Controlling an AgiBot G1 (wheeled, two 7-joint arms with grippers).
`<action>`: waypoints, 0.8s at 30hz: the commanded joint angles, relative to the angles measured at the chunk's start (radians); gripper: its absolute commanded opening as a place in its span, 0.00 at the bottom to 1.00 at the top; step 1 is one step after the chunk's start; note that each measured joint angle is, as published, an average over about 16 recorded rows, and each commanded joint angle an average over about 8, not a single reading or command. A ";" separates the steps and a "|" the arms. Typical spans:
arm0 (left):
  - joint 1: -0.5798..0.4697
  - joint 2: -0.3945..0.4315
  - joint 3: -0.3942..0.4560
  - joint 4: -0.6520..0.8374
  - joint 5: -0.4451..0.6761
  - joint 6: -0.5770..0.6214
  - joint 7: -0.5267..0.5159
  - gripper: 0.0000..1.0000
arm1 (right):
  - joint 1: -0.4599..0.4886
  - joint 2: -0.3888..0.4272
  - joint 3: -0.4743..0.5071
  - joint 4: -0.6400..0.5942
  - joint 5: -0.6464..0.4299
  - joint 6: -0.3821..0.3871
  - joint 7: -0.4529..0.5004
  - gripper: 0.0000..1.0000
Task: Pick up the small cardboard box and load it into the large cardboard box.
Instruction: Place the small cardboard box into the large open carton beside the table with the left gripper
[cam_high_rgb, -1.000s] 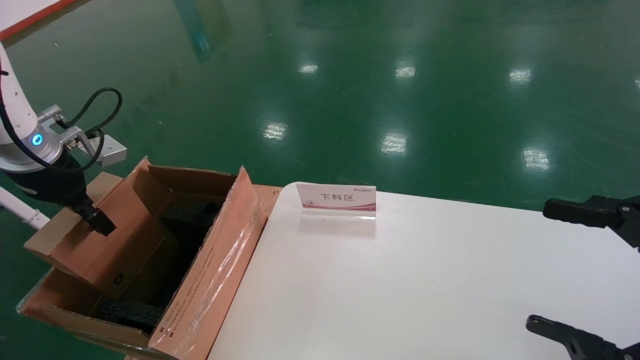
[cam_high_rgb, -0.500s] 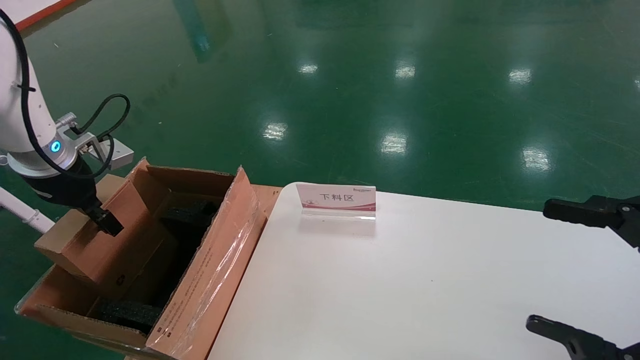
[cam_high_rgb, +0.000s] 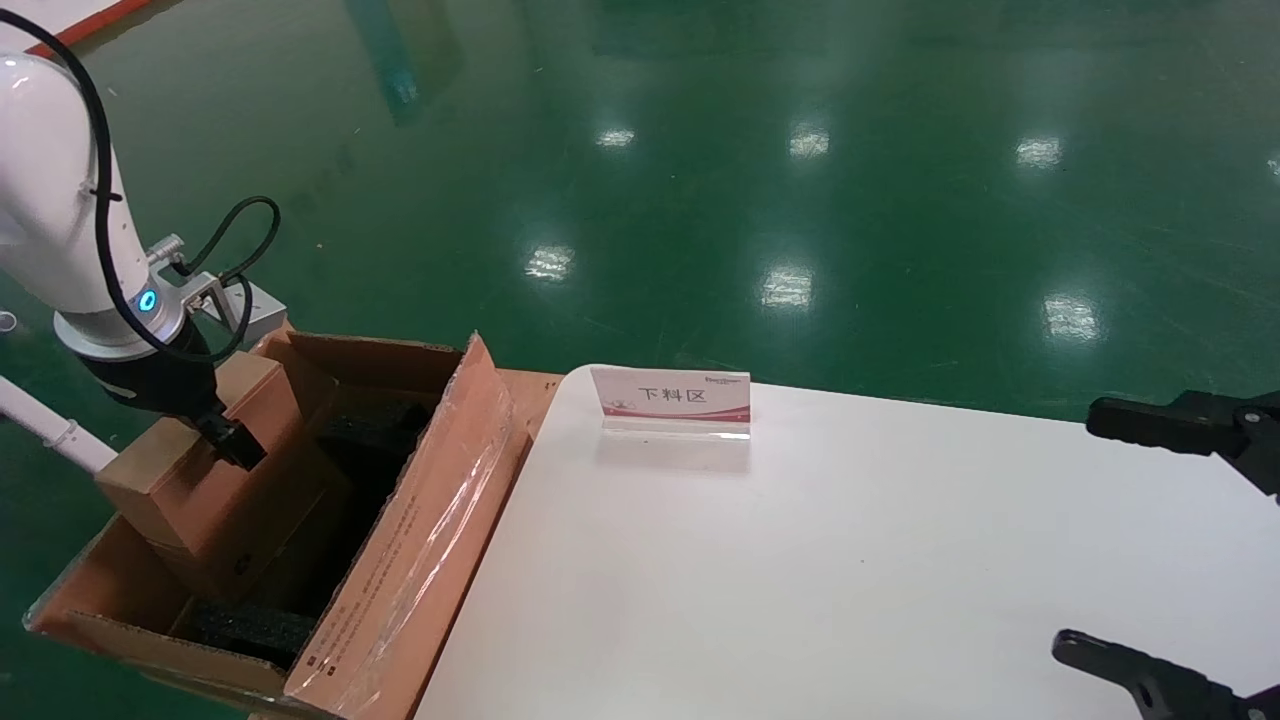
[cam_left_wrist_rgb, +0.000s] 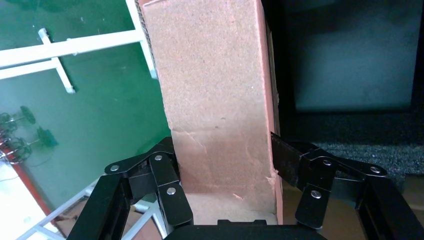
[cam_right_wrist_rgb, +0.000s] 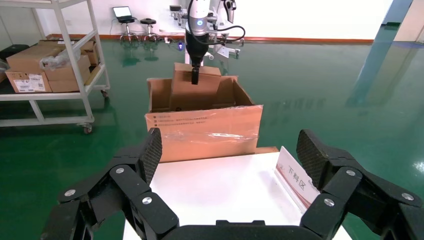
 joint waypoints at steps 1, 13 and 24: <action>0.004 0.005 -0.003 0.011 -0.003 -0.004 0.002 0.00 | 0.000 0.000 0.000 0.000 0.000 0.000 0.000 1.00; 0.011 0.026 -0.011 0.059 -0.006 -0.021 0.016 0.00 | 0.000 0.000 -0.001 0.000 0.001 0.000 0.000 1.00; 0.038 0.036 -0.020 0.078 -0.018 -0.044 0.008 0.00 | 0.000 0.001 -0.001 0.000 0.001 0.001 -0.001 1.00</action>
